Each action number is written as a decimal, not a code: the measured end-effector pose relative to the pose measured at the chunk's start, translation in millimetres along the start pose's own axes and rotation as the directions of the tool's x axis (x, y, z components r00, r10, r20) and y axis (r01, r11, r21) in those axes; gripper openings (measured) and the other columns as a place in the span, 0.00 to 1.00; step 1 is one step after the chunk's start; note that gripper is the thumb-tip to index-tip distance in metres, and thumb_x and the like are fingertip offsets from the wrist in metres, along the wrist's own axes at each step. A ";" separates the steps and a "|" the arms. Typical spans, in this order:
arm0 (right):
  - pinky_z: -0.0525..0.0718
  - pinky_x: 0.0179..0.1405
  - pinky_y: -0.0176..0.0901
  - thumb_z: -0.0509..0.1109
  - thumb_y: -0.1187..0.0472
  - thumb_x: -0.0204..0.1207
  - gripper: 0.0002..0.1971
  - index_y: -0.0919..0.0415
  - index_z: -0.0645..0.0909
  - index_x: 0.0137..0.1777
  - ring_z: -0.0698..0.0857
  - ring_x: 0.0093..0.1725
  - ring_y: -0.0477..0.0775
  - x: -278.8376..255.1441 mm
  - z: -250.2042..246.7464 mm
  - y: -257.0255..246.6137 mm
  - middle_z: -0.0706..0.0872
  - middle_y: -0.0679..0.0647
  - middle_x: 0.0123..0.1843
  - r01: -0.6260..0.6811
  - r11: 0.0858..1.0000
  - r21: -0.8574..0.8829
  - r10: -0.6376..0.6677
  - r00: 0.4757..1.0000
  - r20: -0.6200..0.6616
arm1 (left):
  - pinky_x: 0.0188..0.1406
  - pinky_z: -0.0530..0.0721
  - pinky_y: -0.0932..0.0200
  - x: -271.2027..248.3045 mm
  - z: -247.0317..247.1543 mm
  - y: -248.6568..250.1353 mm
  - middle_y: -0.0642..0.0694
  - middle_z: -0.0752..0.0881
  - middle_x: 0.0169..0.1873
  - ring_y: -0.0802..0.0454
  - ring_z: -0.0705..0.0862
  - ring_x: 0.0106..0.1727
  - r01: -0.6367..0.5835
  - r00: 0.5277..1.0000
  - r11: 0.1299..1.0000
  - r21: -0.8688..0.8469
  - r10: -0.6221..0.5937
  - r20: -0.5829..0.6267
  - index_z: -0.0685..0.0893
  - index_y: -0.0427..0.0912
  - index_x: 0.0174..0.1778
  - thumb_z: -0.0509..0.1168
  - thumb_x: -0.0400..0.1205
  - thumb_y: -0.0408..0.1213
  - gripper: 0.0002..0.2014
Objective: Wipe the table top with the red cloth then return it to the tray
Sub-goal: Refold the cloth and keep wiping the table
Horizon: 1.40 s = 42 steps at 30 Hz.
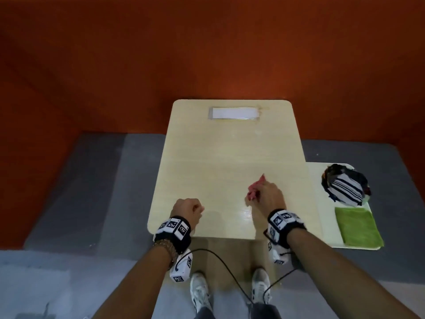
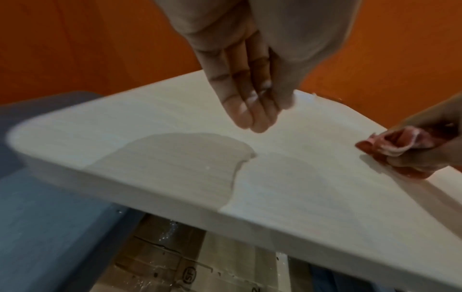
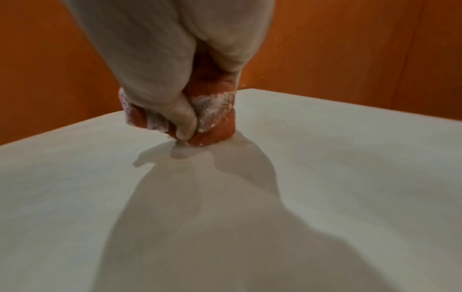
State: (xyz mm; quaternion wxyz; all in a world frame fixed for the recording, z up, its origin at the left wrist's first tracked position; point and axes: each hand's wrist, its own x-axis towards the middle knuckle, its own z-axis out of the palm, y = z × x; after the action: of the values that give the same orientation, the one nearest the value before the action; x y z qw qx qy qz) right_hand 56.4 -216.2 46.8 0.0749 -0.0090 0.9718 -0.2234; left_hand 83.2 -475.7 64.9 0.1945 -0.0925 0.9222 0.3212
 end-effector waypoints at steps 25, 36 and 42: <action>0.83 0.53 0.48 0.75 0.61 0.73 0.15 0.55 0.86 0.60 0.81 0.58 0.59 68.4 119.6 -217.0 0.85 0.55 0.60 0.530 0.848 -0.028 -0.493 0.806 0.328 | 0.81 0.35 0.47 0.3 -49.0 -73.3 0.32 0.36 0.82 0.35 0.34 0.83 -0.129 0.931 0.782 0.609 -0.116 0.346 0.37 0.32 0.82 0.61 0.84 0.48 0.45; 0.83 0.54 0.50 0.70 0.62 0.74 0.15 0.57 0.84 0.61 0.83 0.56 0.61 122.4 115.5 -223.2 0.84 0.58 0.58 0.387 0.915 -0.117 -0.342 0.895 0.285 | 0.84 0.48 0.42 45.7 -61.3 -75.1 0.40 0.33 0.82 0.37 0.34 0.83 -0.112 0.941 0.901 0.418 -0.040 0.337 0.36 0.43 0.84 0.76 0.69 0.55 0.62; 0.86 0.52 0.48 0.74 0.63 0.71 0.09 0.53 0.90 0.49 0.85 0.52 0.59 121.9 101.2 -225.0 0.88 0.55 0.52 0.456 0.886 -0.083 -0.409 0.854 0.322 | 0.84 0.49 0.45 50.0 -56.5 -74.9 0.37 0.31 0.81 0.36 0.34 0.83 -0.128 0.942 0.852 0.508 -0.056 0.332 0.35 0.38 0.83 0.74 0.72 0.54 0.60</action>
State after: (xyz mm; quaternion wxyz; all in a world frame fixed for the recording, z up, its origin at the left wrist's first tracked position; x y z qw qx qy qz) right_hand -52.7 -468.8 37.5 0.1660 -0.2671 0.9368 -0.1535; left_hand 43.0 -571.7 42.9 0.3597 0.0372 0.9294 0.0734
